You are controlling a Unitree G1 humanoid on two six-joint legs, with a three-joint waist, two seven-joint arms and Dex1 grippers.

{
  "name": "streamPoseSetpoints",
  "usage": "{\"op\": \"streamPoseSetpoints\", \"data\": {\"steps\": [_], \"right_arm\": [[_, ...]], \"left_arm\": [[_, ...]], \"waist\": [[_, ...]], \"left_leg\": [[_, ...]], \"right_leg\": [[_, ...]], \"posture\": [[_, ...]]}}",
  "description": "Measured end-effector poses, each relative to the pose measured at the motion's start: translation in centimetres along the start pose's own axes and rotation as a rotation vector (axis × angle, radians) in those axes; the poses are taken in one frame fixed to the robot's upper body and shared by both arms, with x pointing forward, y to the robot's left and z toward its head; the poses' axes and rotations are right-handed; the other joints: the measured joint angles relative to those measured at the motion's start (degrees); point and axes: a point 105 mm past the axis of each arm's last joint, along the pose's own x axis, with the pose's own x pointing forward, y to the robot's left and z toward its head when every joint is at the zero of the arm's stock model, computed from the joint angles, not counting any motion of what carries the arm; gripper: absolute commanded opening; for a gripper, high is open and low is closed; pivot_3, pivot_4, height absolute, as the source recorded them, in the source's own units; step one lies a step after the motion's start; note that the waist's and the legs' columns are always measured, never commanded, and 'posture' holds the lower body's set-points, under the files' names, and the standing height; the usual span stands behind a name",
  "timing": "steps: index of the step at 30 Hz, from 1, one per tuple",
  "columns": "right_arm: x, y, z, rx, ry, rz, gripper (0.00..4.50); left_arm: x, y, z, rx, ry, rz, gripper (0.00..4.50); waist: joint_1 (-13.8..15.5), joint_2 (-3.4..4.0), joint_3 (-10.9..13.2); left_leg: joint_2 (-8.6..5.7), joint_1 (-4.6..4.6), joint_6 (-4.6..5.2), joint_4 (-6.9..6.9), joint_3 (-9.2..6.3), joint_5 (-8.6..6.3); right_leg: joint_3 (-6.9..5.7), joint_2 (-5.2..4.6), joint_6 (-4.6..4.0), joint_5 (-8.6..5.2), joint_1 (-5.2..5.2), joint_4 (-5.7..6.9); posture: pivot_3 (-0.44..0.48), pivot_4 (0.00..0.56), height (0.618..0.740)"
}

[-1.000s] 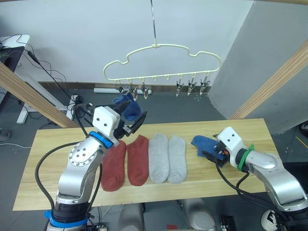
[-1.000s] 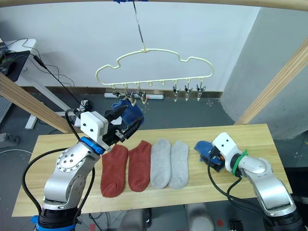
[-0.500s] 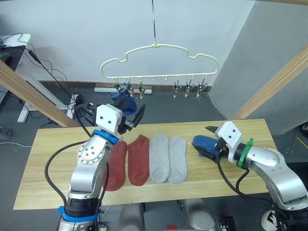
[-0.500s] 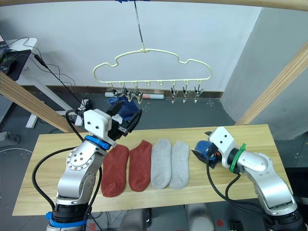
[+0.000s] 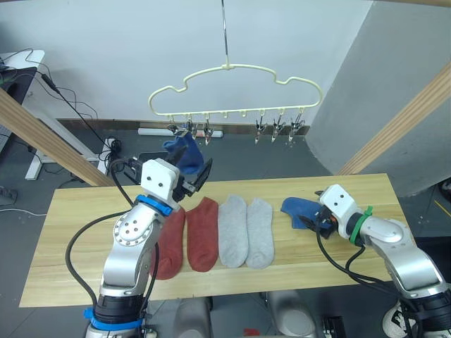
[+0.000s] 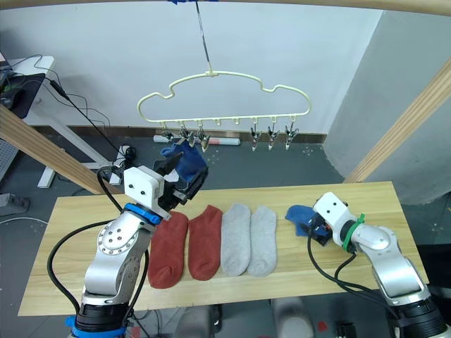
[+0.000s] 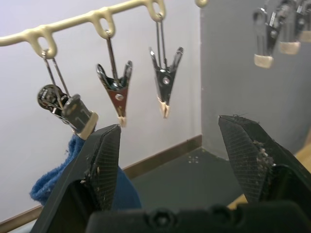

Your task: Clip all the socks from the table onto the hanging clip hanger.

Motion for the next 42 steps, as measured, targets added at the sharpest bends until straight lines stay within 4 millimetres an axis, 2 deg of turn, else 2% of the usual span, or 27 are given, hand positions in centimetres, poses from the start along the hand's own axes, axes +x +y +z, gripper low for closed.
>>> {"op": "streamPoseSetpoints", "data": {"steps": [5, 10, 14, 17, 31, 42], "right_arm": [[-0.4, 1.3, 2.5, -0.01, -0.1, 0.084, 4.48], [-0.8, 2.1, 3.5, -0.018, -0.141, 0.121, 4.48], [-1.0, 2.7, 6.2, -0.028, -0.236, 0.153, 4.5], [-1.1, 3.0, 7.7, -0.051, -0.279, 0.168, 4.5], [-1.5, 4.2, 10.3, -0.069, -0.362, 0.24, 4.5], [-1.5, 4.2, 10.2, -0.06, -0.352, 0.246, 4.5]], "left_arm": [[0.8, 0.4, 0.1, 0.01, -0.028, 0.062, 3.53], [1.2, 0.6, 0.1, 0.009, -0.048, 0.091, 3.53], [1.5, 0.7, 0.6, 0.004, -0.079, 0.114, 2.69], [1.5, 0.8, 0.7, 0.001, -0.087, 0.126, 2.69], [2.6, 2.0, 0.9, -0.007, -0.099, 0.195, 2.69], [3.7, 2.3, 1.4, -0.006, -0.126, 0.218, 2.69]], "waist": [[-0.03, 0.0, 0.0], [-0.02, -0.01, 0.0], [-0.16, -0.01, 0.01], [-0.07, -0.01, 0.01], [-0.05, -0.03, 0.03], [-0.06, -0.04, 0.04]], "left_leg": [[0.0, 0.0, 0.0, -0.01, -0.01, 0.0], [-0.01, 0.0, 0.0, -0.01, -0.01, 0.0], [-0.01, 0.01, 0.0, 0.0, -0.01, 0.0], [-0.01, 0.01, 0.0, 0.0, -0.04, 0.0], [-0.01, -0.01, 0.0, 0.0, -0.05, 0.0], [-0.02, -0.01, 0.0, -0.01, -0.06, 0.0]], "right_leg": [[-0.01, 0.0, -0.01, 0.0, 0.01, 0.0], [-0.01, -0.01, -0.01, 0.01, 0.01, 0.0], [0.0, 0.0, 0.0, 0.0, 0.01, 0.03], [-0.04, 0.0, 0.0, 0.01, 0.02, 0.03], [-0.06, 0.0, -0.01, 0.01, 0.02, 0.03], [-0.08, 0.0, -0.01, 0.01, 0.01, 0.02]], "posture": [[-0.229, 0.345, 0.74], [-0.234, 0.346, 0.74], [-0.235, 0.348, 0.74], [-0.234, 0.349, 0.74], [-0.24, 0.353, 0.74], [-0.244, 0.354, 0.74]]}}
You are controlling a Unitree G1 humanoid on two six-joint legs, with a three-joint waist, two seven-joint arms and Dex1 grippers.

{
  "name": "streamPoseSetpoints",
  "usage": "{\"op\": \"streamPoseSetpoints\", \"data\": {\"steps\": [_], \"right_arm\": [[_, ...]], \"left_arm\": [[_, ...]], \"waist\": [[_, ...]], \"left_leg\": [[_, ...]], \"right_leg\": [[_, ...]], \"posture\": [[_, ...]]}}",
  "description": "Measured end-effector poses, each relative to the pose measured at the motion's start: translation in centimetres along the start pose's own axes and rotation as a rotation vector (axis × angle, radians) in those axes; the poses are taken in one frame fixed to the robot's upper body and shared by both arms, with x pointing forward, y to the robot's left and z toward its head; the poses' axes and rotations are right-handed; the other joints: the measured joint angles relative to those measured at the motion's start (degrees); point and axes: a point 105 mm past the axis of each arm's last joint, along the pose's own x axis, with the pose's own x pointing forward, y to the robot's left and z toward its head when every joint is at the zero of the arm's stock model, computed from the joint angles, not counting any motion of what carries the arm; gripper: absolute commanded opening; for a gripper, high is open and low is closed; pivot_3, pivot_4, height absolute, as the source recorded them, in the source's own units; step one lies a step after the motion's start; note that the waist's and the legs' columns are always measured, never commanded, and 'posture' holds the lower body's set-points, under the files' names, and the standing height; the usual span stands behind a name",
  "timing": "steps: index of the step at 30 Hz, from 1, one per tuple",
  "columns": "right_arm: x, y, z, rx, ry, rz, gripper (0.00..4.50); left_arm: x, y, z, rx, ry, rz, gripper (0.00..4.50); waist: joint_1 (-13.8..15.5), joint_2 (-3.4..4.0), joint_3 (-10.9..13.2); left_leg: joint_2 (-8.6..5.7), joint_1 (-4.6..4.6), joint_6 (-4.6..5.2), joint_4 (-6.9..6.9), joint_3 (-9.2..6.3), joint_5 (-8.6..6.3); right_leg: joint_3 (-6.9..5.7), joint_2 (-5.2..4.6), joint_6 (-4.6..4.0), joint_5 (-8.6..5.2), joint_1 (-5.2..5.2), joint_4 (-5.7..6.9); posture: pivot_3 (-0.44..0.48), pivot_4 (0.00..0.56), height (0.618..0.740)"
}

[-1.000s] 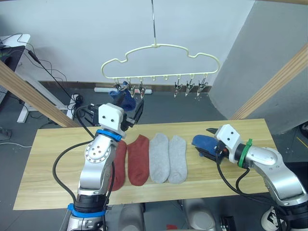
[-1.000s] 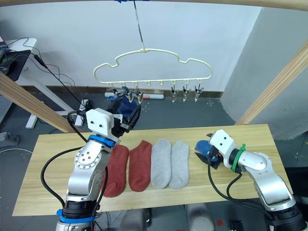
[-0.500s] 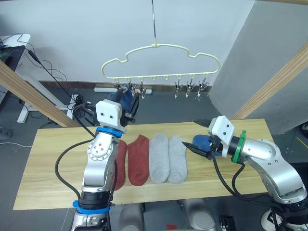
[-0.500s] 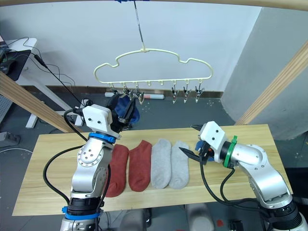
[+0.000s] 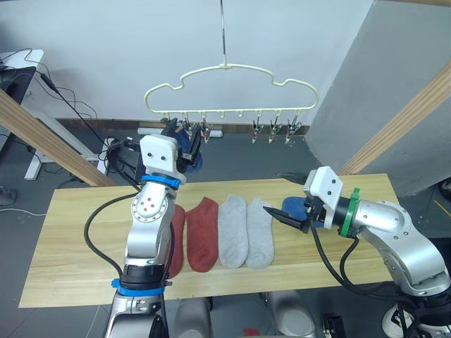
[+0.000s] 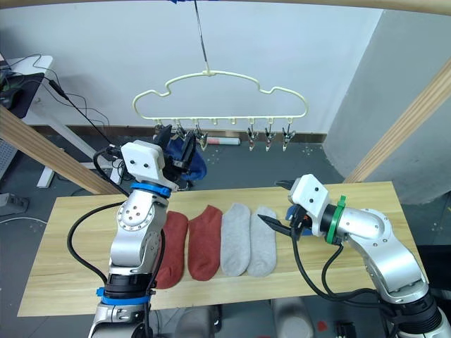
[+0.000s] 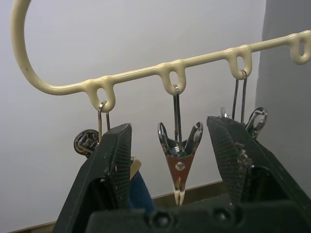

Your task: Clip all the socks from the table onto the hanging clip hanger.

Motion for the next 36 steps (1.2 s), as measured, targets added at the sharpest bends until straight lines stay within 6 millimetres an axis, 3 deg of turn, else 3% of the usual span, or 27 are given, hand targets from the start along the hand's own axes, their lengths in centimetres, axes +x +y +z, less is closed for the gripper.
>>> {"op": "streamPoseSetpoints", "data": {"steps": [3, 8, 12, 17, 24, 29, 36], "right_arm": [[0.0, 0.0, 0.0, 0.005, -0.003, 0.003, 4.5], [0.0, 0.1, 0.0, 0.008, -0.004, 0.005, 4.5], [0.0, 0.1, 0.0, 0.008, -0.003, 0.006, 4.5], [-0.4, 0.0, -1.0, 0.0, 0.043, -0.014, 4.5], [-2.6, -2.2, -9.2, 0.059, 0.31, -0.235, 4.5], [-3.1, -2.8, -12.0, 0.035, 0.354, -0.228, 4.5], [-2.1, -3.5, -15.4, 0.058, 0.384, -0.183, 4.5]], "left_arm": [[0.3, 0.0, 0.1, -0.001, -0.005, -0.002, 2.11], [0.3, -0.2, 0.0, -0.008, -0.003, -0.005, 0.64], [0.3, -0.3, 0.1, -0.006, -0.008, -0.007, 0.03], [0.3, -0.3, 0.3, 0.003, -0.021, -0.01, 0.01], [-0.1, -0.5, 0.3, 0.024, -0.014, -0.047, 0.01], [-0.1, -0.9, 0.2, 0.026, -0.001, -0.076, 0.01], [-0.2, -1.0, 0.2, 0.028, 0.011, -0.1, 0.01]], "waist": [[-0.01, 0.0, 0.01], [0.0, -0.02, 0.06], [0.0, -0.02, 0.09], [0.02, -0.04, 0.12], [0.06, -0.09, 0.18], [-0.08, -0.09, 0.24], [0.03, -0.09, 0.33]], "left_leg": [[0.0, 0.0, 0.0, 0.0, 0.0, 0.0], [0.0, 0.0, 0.0, 0.0, 0.0, 0.0], [0.0, 0.0, 0.0, 0.0, 0.0, 0.0], [0.0, 0.0, 0.0, -0.01, 0.0, 0.0], [-0.01, 0.0, 0.0, 0.0, 0.02, 0.0], [0.0, 0.04, 0.0, -0.01, 0.02, 0.0], [0.0, 0.04, 0.0, 0.0, 0.03, 0.0]], "right_leg": [[0.0, 0.0, 0.0, 0.0, 0.0, 0.0], [0.0, 0.0, 0.0, 0.0, 0.0, 0.0], [0.0, 0.0, 0.0, 0.0, 0.0, 0.0], [0.0, 0.0, 0.0, 0.0, 0.0, -0.01], [0.02, -0.02, 0.01, 0.0, 0.0, -0.03], [0.02, 0.01, 0.04, -0.02, 0.0, 0.01], [0.04, 0.0, 0.0, 0.0, 0.01, 0.01]], "posture": [[-0.248, 0.356, 0.74], [-0.247, 0.356, 0.74], [-0.247, 0.357, 0.74], [-0.241, 0.356, 0.74], [-0.226, 0.363, 0.74], [-0.217, 0.366, 0.74], [-0.202, 0.371, 0.74]]}}
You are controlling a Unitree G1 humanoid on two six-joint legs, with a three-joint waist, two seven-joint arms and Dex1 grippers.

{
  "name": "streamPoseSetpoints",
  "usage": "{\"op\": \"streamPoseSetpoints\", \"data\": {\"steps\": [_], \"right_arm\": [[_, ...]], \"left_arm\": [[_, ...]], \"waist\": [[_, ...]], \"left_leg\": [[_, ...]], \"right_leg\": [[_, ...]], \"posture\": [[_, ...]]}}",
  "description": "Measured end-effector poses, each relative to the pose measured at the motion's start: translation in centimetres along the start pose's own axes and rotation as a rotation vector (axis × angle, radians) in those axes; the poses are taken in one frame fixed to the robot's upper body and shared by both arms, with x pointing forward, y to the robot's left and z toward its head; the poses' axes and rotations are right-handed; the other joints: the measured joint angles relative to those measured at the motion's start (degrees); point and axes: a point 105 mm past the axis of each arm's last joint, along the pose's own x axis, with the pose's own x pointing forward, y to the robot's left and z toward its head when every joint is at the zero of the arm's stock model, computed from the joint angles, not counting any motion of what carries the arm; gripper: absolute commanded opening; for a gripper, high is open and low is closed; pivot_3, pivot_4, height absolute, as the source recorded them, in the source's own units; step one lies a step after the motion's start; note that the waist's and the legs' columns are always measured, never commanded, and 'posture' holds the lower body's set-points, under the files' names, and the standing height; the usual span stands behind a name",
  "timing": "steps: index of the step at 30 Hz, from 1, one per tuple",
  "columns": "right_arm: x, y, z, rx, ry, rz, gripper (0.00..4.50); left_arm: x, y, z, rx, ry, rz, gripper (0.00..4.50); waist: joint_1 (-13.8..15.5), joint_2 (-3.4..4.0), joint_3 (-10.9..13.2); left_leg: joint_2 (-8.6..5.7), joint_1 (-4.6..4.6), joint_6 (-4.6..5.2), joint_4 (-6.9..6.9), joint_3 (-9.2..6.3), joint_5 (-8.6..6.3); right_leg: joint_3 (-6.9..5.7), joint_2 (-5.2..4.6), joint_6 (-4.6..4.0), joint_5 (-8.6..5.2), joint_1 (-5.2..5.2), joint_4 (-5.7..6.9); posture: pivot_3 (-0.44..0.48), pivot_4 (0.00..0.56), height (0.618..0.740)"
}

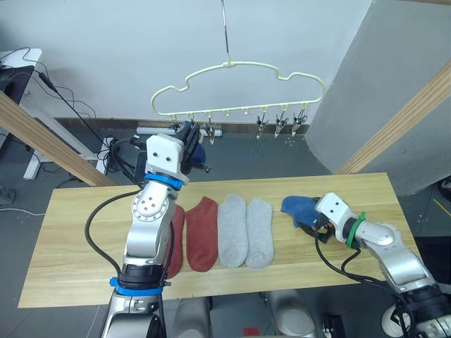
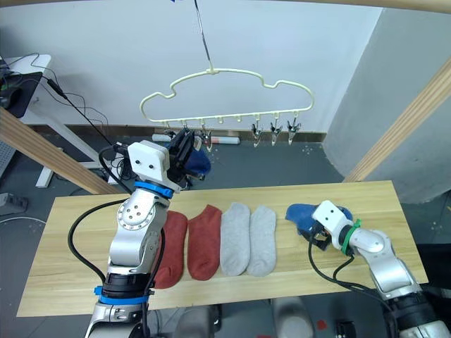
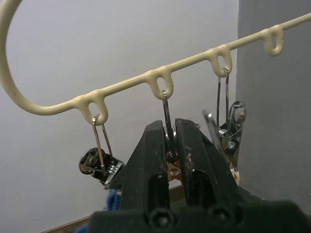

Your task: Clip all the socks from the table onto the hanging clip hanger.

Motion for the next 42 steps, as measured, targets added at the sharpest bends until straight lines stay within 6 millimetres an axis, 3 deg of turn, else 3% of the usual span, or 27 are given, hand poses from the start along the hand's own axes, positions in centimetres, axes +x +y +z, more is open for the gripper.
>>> {"op": "streamPoseSetpoints", "data": {"steps": [2, 8, 9, 15, 16, 21, 28, 34, 42], "right_arm": [[0.4, 0.0, -0.7, 0.01, 0.022, 0.014, 4.5], [1.7, -0.2, -0.3, 0.038, 0.028, 0.039, 2.57], [1.8, -0.2, -0.4, 0.057, 0.036, 0.039, 2.07], [2.3, 0.0, -0.2, 0.144, 0.044, -0.004, 0.17], [2.3, 0.0, 0.0, 0.153, 0.039, -0.013, 0.04], [2.5, 1.7, 1.3, 0.191, 0.02, 0.001, 0.04], [3.7, 3.6, 10.3, 0.142, -0.175, 0.034, 0.04], [6.2, 5.6, 17.9, 0.151, -0.347, 0.018, 0.04], [7.7, 5.1, 20.1, 0.192, -0.413, -0.079, 0.04]], "left_arm": [[0.0, 0.0, 0.1, 0.002, 0.0, -0.005, 0.01], [-0.2, -0.1, 0.1, -0.002, 0.013, -0.022, 0.0], [-0.2, -0.1, 0.1, -0.005, 0.021, -0.035, 0.0], [-0.4, -0.5, 0.1, -0.047, 0.055, -0.121, 0.0], [-0.4, -0.6, 0.0, -0.066, 0.064, -0.133, 0.0], [-0.2, -0.6, 0.6, -0.201, 0.106, -0.191, 0.0], [0.0, -0.6, 1.5, -0.358, 0.157, -0.253, 0.0], [0.0, -0.9, 1.8, -0.409, 0.179, -0.261, 0.0], [0.0, -0.9, 2.0, -0.401, 0.178, -0.251, 0.0]], "waist": [[0.02, 0.0, 0.05], [0.03, 0.02, 0.1], [0.05, 0.01, 0.09], [0.06, 0.01, 0.09], [0.07, 0.01, 0.09], [-0.02, 0.07, 0.13], [0.0, 0.19, 0.26], [-0.05, 0.22, 0.28], [0.23, 0.22, 0.28]], "left_leg": [[0.0, 0.0, 0.0, -0.01, 0.0, 0.0], [0.01, 0.02, 0.0, 0.0, -0.02, 0.0], [0.01, 0.05, 0.0, 0.01, -0.04, 0.0], [0.01, 0.13, -0.01, 0.03, -0.06, 0.0], [0.01, 0.13, -0.01, 0.04, -0.06, 0.0], [0.02, 0.07, -0.01, 0.02, -0.08, 0.01], [0.02, -0.02, -0.03, 0.01, -0.09, 0.01], [0.04, -0.04, -0.03, -0.04, -0.12, 0.01], [0.03, -0.12, -0.03, -0.06, -0.12, 0.01]], "right_leg": [[0.0, 0.0, 0.0, 0.0, 0.0, 0.0], [-0.01, 0.0, 0.0, 0.0, 0.02, 0.04], [-0.03, 0.0, 0.0, 0.0, 0.06, 0.03], [-0.04, 0.0, 0.01, 0.0, 0.13, 0.08], [-0.04, 0.0, 0.01, 0.0, 0.13, 0.09], [-0.05, 0.02, 0.02, -0.01, 0.03, 0.16], [-0.07, 0.01, 0.02, -0.01, -0.05, 0.13], [-0.11, 0.0, 0.0, 0.0, -0.11, 0.12], [-0.14, -0.07, -0.01, 0.0, -0.15, 0.01]], "posture": [[-0.202, 0.371, 0.74], [-0.193, 0.368, 0.74], [-0.191, 0.368, 0.74], [-0.184, 0.365, 0.74], [-0.183, 0.363, 0.74], [-0.188, 0.362, 0.74], [-0.198, 0.359, 0.74], [-0.189, 0.353, 0.74], [-0.18, 0.347, 0.74]]}}
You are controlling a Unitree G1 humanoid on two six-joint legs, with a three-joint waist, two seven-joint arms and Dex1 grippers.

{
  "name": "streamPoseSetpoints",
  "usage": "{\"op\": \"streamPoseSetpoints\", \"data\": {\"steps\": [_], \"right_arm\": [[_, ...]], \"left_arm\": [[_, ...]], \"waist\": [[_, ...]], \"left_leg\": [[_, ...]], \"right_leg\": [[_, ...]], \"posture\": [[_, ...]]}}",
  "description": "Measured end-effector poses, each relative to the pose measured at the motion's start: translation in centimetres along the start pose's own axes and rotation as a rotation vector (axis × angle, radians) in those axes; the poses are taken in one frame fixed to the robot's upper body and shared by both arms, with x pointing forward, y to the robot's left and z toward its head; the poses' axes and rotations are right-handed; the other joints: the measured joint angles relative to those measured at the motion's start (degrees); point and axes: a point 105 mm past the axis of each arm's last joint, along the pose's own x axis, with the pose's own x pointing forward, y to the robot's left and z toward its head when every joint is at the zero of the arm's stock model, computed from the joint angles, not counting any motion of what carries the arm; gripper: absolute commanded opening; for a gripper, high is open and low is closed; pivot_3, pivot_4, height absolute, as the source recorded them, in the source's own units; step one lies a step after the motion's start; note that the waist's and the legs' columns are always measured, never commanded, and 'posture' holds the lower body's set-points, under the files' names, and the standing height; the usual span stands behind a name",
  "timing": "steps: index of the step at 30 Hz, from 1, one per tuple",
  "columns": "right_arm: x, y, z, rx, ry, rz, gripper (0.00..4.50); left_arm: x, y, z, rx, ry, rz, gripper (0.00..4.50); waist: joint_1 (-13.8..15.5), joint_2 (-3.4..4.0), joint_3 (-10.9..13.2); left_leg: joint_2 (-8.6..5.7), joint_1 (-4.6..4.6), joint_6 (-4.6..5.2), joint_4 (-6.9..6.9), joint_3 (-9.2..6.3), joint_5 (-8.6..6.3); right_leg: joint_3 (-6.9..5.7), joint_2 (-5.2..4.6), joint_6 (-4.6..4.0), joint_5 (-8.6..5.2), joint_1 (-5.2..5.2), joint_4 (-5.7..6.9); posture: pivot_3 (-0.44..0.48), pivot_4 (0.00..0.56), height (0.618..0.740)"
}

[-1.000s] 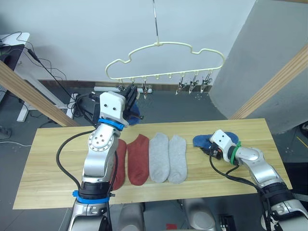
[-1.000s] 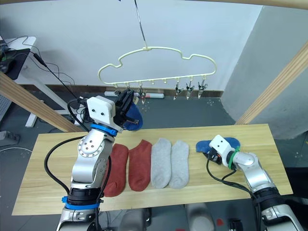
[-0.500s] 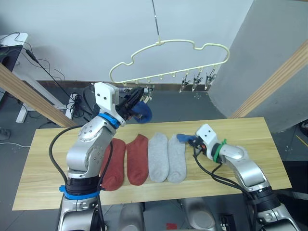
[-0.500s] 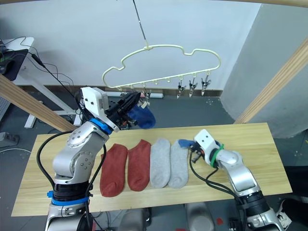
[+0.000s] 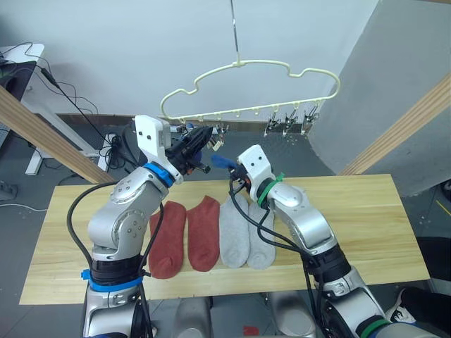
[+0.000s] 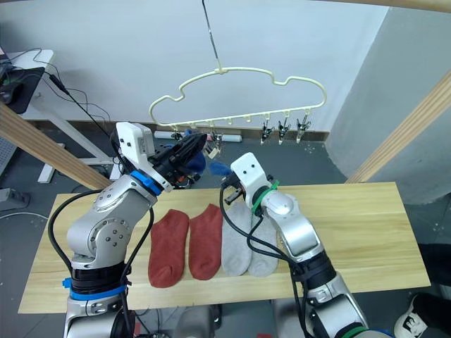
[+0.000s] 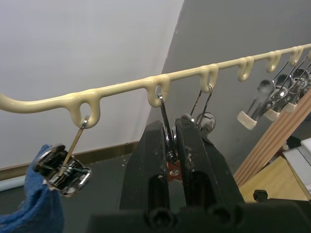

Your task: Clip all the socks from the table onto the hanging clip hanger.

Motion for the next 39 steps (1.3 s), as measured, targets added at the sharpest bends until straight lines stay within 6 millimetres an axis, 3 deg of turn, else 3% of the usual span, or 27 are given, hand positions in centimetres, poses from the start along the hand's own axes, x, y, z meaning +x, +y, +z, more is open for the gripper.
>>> {"op": "streamPoseSetpoints", "data": {"steps": [8, 28, 36, 39], "right_arm": [[0.0, -1.0, 0.8, 0.018, -0.048, -0.068, 0.04], [0.6, 1.2, 2.4, 0.084, -0.108, -0.015, 0.04], [0.7, 1.4, 2.8, 0.086, -0.118, -0.008, 0.0], [0.7, 1.6, 2.9, 0.089, -0.121, -0.001, 0.0]], "left_arm": [[-0.1, 0.2, -0.2, -0.002, 0.002, 0.021, 0.0], [-0.1, 0.3, -0.5, -0.008, -0.007, 0.046, 0.0], [-0.6, 0.7, -1.2, -0.009, 0.013, 0.063, 2.5], [-0.7, 0.8, -1.1, 0.005, 0.019, 0.064, 2.7]], "waist": [[-0.21, 0.0, 0.0], [-0.22, 0.0, 0.0], [-0.23, 0.0, 0.0], [-0.23, 0.0, 0.0]], "left_leg": [[0.0, 0.01, 0.0, 0.01, 0.0, 0.0], [0.01, 0.01, 0.0, 0.01, 0.0, 0.0], [0.01, 0.01, 0.0, 0.01, 0.0, 0.0], [0.01, 0.01, 0.0, 0.01, 0.0, 0.0]], "right_leg": [[0.01, 0.02, 0.0, 0.0, 0.0, 0.07], [0.01, 0.02, 0.0, 0.0, -0.01, 0.07], [0.0, 0.02, 0.0, 0.0, -0.02, 0.08], [0.01, 0.02, 0.0, 0.0, -0.02, 0.08]], "posture": [[-0.182, 0.342, 0.74], [-0.182, 0.338, 0.74], [-0.182, 0.338, 0.74], [-0.181, 0.332, 0.74]]}}
